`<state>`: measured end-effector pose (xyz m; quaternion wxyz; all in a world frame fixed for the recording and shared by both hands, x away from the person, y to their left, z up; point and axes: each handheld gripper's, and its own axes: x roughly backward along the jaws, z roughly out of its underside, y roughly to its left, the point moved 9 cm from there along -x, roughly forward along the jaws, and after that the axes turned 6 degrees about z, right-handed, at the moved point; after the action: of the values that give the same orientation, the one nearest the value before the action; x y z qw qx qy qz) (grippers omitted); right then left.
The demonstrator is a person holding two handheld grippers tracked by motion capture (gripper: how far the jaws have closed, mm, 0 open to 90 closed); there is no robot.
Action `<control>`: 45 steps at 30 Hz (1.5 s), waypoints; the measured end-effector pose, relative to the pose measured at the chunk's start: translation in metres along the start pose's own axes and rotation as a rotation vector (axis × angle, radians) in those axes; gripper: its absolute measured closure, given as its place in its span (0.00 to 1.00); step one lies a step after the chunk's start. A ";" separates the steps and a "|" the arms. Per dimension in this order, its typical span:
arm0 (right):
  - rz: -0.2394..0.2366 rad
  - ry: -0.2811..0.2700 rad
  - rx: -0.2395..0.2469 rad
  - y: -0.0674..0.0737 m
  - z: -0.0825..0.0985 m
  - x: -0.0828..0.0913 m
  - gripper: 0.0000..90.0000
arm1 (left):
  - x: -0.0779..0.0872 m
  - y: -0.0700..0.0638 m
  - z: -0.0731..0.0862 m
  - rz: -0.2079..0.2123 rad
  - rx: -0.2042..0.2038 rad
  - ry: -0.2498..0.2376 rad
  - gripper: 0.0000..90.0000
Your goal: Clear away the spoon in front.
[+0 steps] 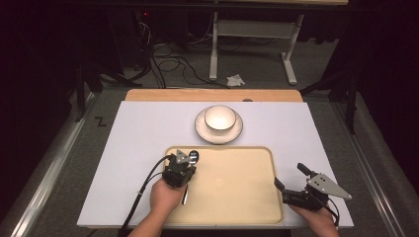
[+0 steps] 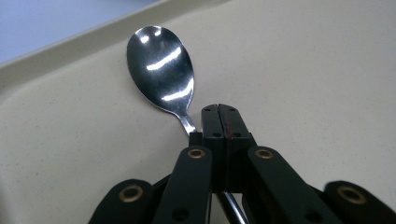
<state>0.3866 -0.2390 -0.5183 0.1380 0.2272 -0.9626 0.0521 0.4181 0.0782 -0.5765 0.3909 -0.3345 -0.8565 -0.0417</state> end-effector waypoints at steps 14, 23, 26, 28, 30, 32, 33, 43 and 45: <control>0.002 0.003 -0.006 -0.001 0.001 0.000 0.04 | -0.004 0.012 -0.005 -0.023 0.032 -0.013 1.00; 0.003 -0.002 -0.012 -0.001 0.000 0.001 0.04 | 0.021 0.006 0.000 -0.023 -0.021 -0.020 1.00; 0.002 -0.005 -0.005 -0.001 -0.001 0.001 0.04 | 0.029 0.005 0.009 -0.032 -0.042 0.002 1.00; 0.005 -0.005 -0.006 -0.001 -0.001 0.002 0.04 | 0.034 0.003 0.020 -0.035 -0.052 0.034 1.00; 0.004 -0.008 -0.005 -0.001 -0.002 0.002 0.04 | 0.038 -0.003 0.034 -0.029 -0.067 0.076 1.00; 0.006 -0.011 -0.012 -0.001 -0.002 0.003 0.04 | 0.043 -0.011 0.047 -0.020 -0.088 0.101 1.00; 0.005 -0.011 -0.013 -0.001 -0.003 0.003 0.04 | 0.046 -0.016 0.050 -0.014 -0.095 0.110 1.00; 0.004 -0.007 -0.009 0.000 -0.002 0.004 0.04 | 0.046 -0.040 0.051 0.048 -0.137 0.079 1.00; 0.007 -0.005 -0.012 -0.001 -0.001 0.004 0.04 | 0.053 -0.030 0.046 0.054 -0.116 0.038 0.97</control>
<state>0.3839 -0.2409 -0.5163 0.1367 0.2230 -0.9641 0.0461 0.3456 0.0985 -0.5656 0.3878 -0.3788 -0.8357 -0.0872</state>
